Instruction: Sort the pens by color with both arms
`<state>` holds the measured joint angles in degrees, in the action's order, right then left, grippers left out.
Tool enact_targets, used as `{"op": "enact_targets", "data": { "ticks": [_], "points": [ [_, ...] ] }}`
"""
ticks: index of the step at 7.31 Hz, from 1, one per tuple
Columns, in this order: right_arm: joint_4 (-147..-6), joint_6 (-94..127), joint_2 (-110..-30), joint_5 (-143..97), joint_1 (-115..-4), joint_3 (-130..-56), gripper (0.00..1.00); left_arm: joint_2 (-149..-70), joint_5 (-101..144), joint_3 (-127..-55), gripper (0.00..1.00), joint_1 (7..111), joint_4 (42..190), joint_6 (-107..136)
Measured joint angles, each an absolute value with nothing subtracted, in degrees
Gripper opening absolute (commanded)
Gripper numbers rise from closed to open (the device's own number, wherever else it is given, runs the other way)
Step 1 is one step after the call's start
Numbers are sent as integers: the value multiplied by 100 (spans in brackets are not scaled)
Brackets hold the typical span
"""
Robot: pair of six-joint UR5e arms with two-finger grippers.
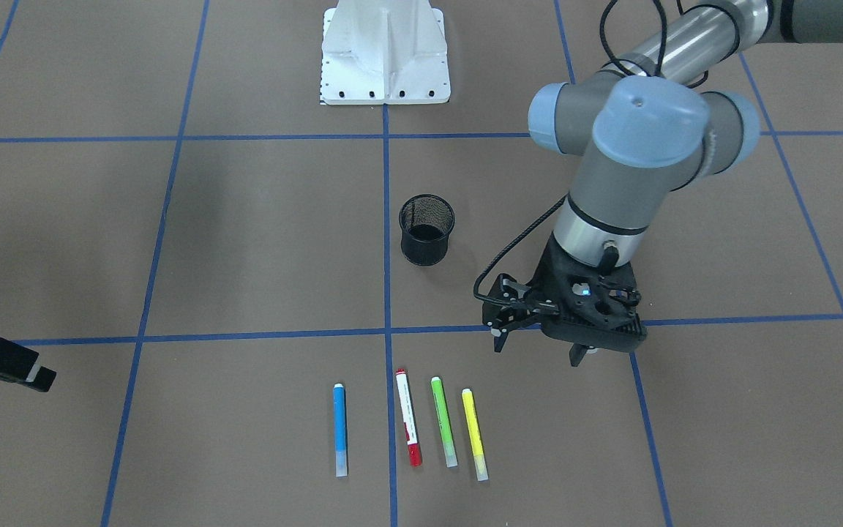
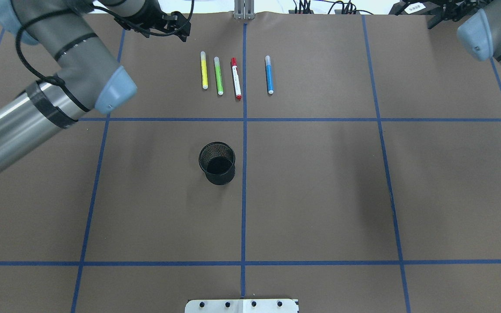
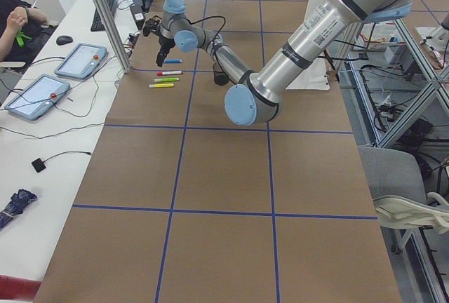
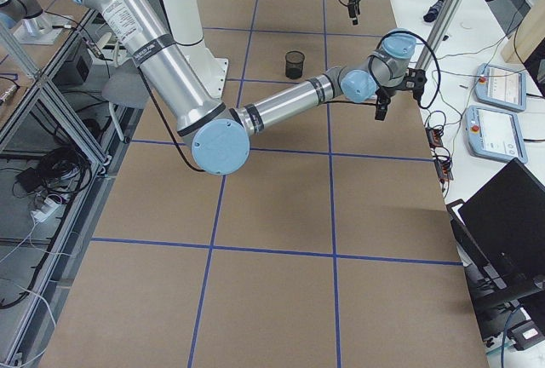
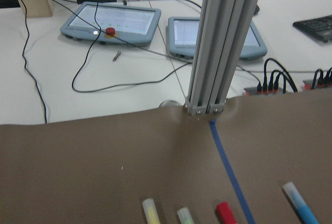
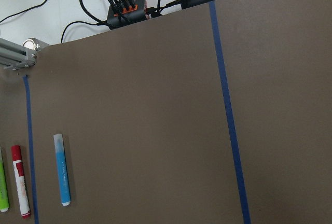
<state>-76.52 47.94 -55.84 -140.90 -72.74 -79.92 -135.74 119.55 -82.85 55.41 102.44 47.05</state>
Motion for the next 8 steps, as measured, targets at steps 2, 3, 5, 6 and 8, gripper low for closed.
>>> {"op": "enact_targets", "data": {
  "ticks": [2, 3, 5, 6, 8],
  "points": [
    [-7949, 3343, -5981, -14198, -7638, -8099, 100, -13358, 13631, -8376, 100, 6280, 9420, 4451],
    [-8226, 2637, -6187, -14207, -7833, -8127, 100, -13177, 13895, -8453, 100, 6542, 9276, 4004],
    [-9547, 1069, -6384, -14165, -8218, -8350, 100, -12688, 13717, -8542, 100, 6929, 9198, 2507],
    [-10228, 1, -6419, -13974, -8467, -8442, 100, -12393, 13582, -8536, 100, 7067, 9124, 1914],
    [-10900, -1351, -6710, -13238, -8751, -8496, 100, -11899, 13488, -8516, 100, 7251, 8435, 1493]
  ]
}}
